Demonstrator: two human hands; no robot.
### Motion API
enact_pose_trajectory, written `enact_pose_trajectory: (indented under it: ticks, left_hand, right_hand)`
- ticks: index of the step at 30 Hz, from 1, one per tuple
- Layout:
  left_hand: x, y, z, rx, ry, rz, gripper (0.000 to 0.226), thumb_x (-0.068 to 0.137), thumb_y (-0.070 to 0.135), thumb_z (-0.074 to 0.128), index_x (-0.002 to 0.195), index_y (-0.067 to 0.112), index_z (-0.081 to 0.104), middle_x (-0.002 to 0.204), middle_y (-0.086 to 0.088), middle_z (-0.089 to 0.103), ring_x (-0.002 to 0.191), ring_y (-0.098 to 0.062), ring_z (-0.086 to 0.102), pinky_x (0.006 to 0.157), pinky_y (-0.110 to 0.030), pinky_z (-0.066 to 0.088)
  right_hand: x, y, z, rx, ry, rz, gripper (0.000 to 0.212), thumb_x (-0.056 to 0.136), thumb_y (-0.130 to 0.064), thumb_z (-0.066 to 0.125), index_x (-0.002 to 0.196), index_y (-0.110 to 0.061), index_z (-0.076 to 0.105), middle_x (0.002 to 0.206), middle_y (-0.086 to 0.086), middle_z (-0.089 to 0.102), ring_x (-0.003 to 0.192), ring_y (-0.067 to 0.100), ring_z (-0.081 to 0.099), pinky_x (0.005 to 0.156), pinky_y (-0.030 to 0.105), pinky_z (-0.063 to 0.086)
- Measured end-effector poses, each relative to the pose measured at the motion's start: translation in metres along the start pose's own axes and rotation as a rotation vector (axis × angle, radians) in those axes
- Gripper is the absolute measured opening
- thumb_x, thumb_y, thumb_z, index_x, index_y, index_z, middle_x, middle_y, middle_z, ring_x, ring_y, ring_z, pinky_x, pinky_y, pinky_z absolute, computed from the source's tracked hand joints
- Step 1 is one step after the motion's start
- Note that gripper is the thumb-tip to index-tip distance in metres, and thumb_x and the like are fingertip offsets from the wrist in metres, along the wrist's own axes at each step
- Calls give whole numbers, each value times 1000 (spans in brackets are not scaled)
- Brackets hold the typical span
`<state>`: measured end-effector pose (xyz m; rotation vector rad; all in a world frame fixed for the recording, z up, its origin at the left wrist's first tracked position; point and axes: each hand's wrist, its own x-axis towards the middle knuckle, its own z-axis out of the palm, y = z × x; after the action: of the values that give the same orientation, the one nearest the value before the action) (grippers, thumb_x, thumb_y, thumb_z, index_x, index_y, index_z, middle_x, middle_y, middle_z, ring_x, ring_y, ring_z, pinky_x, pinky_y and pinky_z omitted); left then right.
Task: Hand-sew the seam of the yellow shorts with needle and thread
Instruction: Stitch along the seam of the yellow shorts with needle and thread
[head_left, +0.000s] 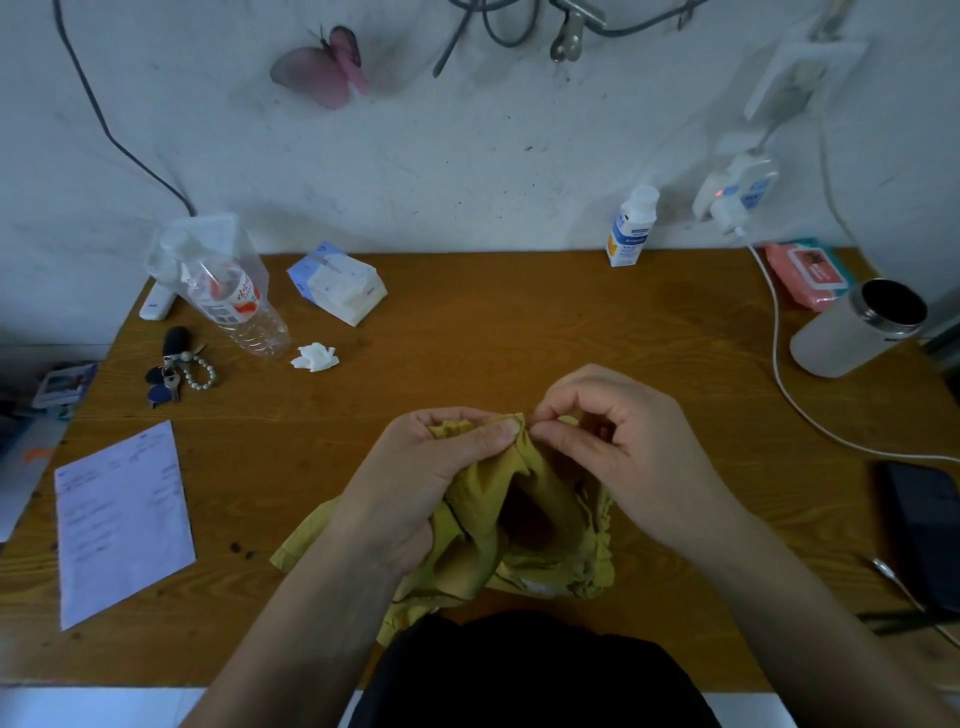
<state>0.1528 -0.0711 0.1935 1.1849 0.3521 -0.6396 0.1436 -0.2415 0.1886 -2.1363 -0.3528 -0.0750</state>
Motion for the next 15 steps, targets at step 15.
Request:
enact_pose_trajectory:
  ticks: [15]
  left_hand:
    - [2, -5, 1, 80, 67, 54, 9, 59, 13, 74, 67, 8, 76, 69, -16, 72, 62, -25, 70, 61, -31, 58]
  right_hand:
    - [3, 8, 29, -44, 230, -197, 20, 89, -20, 54, 84, -5, 68, 86, 2, 62, 77, 11, 59, 64, 29, 51]
